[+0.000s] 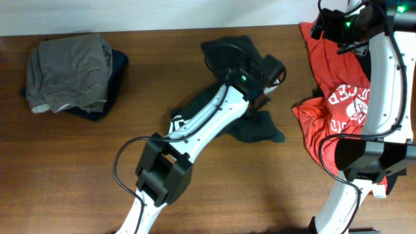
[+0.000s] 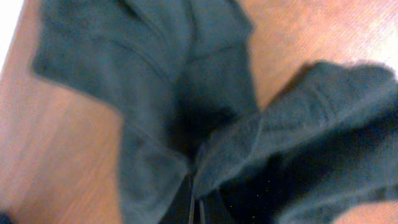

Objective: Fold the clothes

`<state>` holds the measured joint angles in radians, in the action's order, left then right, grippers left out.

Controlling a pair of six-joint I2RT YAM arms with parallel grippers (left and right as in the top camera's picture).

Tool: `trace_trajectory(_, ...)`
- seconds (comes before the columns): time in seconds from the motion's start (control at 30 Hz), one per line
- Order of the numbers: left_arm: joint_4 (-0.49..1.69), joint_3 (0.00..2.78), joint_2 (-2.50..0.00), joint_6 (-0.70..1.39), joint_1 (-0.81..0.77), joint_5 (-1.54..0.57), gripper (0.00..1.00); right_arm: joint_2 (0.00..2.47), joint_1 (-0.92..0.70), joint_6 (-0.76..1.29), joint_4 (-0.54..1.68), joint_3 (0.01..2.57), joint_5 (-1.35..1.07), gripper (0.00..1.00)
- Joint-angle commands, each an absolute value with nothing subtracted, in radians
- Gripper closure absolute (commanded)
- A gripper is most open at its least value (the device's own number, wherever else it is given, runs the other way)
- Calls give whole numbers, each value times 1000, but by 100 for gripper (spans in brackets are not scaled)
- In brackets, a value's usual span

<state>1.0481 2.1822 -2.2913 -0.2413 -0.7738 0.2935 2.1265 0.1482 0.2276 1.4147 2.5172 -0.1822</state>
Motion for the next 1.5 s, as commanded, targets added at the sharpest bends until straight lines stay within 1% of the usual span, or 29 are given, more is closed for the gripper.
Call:
trace_trajectory(0.0, 1149, 2354, -2267, -173, -728, 342, 99, 2135, 152, 213, 1419, 2523, -173, 5)
trace_trajectory(0.2, 1352, 2615, -2230, -157, -647, 341, 99, 2135, 149, 213, 1430, 2523, -176, 6)
trace_trajectory(0.33, 1397, 2704, -2198, -157, -598, 340, 99, 2135, 137, 158, 1448, 2523, -222, 5)
trace_trajectory(0.5, 1383, 2743, -2149, -142, -533, 340, 99, 2135, 106, 130, 1490, 2523, -237, 5)
trace_trajectory(0.67, 1316, 2751, -2091, -119, -488, 337, 99, 2135, 56, 77, 1514, 2523, -289, 5)
trace_trajectory(0.9, 1188, 2752, -1985, -117, -481, 337, 99, 2135, -41, 55, 1530, 2513, -288, 4)
trace_trajectory(1.07, 1213, 2752, -1924, -121, -481, 343, 99, 2135, -79, 42, 1522, 2483, -290, 3)
trace_trajectory(1.1, 1226, 2752, -1921, -121, -481, 352, 99, 2135, -82, 24, 1520, 2479, -302, 3)
trace_trajectory(1.13, 1243, 2752, -1920, -121, -481, 372, 99, 2135, -88, -33, 1519, 2471, -339, 1)
trace_trajectory(1.2, 1262, 2751, -1920, -121, -480, 403, 99, 2135, -98, -132, 1522, 2458, -384, 0)
trace_trajectory(1.33, 1279, 2751, -1920, -120, -474, 405, 99, 2135, -129, -290, 1502, 2410, -410, 1)
trace_trajectory(1.47, 1284, 2751, -1920, -120, -475, 373, 99, 2135, -175, -395, 1421, 2318, -437, 1)
